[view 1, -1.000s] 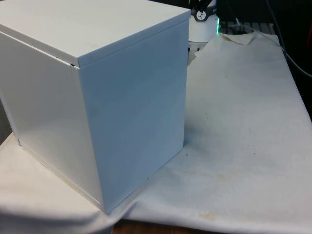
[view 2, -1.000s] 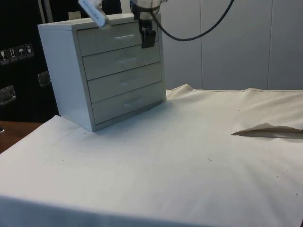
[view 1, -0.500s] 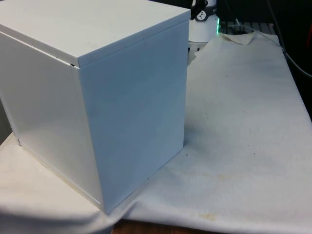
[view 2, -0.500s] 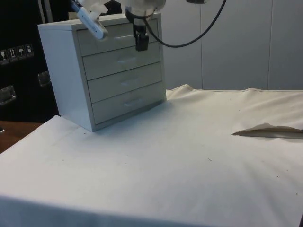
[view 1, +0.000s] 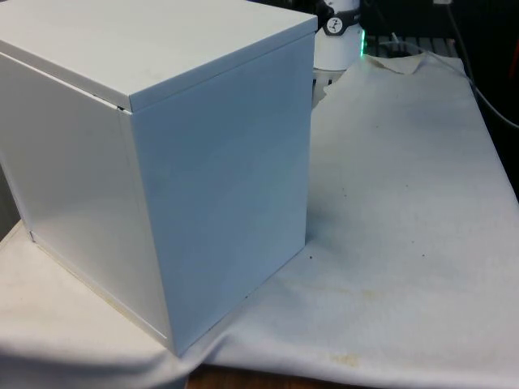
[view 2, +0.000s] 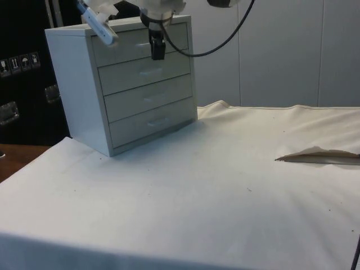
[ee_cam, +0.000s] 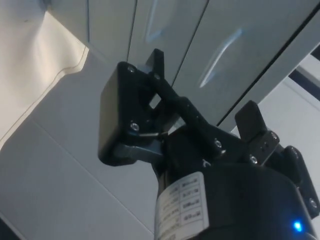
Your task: Open the drawer, then close it.
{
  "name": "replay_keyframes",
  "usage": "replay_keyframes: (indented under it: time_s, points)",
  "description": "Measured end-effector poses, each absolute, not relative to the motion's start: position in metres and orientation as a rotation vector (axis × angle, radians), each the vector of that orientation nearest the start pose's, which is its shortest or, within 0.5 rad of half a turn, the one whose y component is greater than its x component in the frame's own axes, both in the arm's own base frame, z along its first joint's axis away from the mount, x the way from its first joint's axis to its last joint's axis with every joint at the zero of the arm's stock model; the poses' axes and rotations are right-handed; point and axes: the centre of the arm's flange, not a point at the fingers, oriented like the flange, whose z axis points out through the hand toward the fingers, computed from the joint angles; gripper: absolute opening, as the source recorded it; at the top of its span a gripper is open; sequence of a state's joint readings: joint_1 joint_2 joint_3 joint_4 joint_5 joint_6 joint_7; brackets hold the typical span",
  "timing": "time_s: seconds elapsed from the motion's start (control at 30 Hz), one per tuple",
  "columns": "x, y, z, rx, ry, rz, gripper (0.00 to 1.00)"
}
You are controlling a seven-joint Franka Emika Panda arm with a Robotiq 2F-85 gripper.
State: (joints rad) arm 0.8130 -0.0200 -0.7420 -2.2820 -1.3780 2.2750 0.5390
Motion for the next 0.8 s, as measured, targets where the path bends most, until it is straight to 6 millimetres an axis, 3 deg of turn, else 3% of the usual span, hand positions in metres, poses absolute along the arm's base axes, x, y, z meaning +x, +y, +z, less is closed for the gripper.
replay_keyframes:
  time_s: [0.8]
  points:
    - [0.543,-0.022,0.362,2.164,0.479,0.451,1.0]
